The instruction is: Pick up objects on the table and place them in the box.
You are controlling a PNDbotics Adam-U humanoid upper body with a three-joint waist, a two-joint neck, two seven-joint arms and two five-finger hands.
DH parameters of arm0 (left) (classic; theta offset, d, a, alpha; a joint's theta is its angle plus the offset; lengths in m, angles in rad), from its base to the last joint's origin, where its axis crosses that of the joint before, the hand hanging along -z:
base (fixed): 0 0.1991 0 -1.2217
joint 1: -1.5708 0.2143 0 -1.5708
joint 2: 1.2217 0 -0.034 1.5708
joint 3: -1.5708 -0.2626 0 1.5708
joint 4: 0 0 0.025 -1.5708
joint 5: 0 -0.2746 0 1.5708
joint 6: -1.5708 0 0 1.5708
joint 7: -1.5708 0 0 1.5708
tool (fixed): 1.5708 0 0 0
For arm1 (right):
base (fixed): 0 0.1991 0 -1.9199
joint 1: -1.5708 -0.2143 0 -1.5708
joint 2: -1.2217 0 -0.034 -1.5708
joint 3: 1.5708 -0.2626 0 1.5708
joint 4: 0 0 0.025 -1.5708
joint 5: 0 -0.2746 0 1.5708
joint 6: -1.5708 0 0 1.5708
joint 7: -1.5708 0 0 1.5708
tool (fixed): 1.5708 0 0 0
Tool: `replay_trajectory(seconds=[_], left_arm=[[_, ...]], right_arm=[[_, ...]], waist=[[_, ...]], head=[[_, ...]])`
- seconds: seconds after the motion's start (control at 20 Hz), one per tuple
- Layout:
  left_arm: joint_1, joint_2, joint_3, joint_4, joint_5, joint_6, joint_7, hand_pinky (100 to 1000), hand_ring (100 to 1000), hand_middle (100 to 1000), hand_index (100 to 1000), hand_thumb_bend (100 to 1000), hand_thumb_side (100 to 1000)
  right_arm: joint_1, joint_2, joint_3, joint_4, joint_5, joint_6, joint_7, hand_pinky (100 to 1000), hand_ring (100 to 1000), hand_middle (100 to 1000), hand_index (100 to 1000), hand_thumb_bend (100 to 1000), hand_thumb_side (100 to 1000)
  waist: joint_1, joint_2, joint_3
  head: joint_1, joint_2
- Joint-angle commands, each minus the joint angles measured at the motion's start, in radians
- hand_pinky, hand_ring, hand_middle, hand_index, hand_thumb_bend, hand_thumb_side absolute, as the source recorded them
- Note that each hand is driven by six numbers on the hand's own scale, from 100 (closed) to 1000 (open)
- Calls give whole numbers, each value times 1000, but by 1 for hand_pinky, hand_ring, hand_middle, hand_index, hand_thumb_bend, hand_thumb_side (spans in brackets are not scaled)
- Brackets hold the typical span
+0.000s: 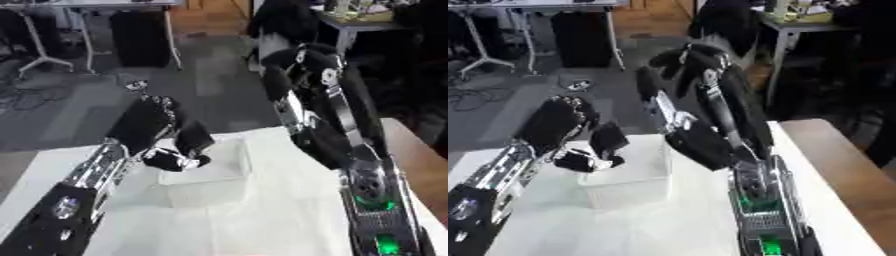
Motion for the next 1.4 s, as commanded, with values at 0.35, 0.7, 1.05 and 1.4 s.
replay_trajectory(seconds=[0.35, 0.7, 1.05, 1.4], left_arm=[[-39, -14, 39, 118, -132, 21, 19, 100, 223, 296, 385, 469, 748], [-36, -23, 54, 165, -209, 57, 53, 100, 440, 525, 541, 317, 850], [-40, -27, 58, 186, -262, 75, 67, 240, 733, 774, 708, 396, 944], [-44, -30, 60, 191, -275, 79, 80, 949, 1000, 1000, 866, 431, 1000]], right_arm=[[-12, 11, 4, -20, -5, 0, 4, 126, 408, 511, 695, 311, 1000], [-13, 12, 6, -20, -7, -1, 7, 126, 409, 511, 694, 312, 1000], [-13, 11, 7, -19, -8, -1, 8, 126, 409, 512, 693, 312, 1000], [-13, 11, 7, -19, -7, -1, 8, 125, 409, 512, 693, 313, 1000]], waist=[[-2, -6, -6], [-2, -5, -6], [-2, -6, -5], [-2, -6, -5]], head=[[11, 6], [10, 10], [11, 11], [11, 9]])
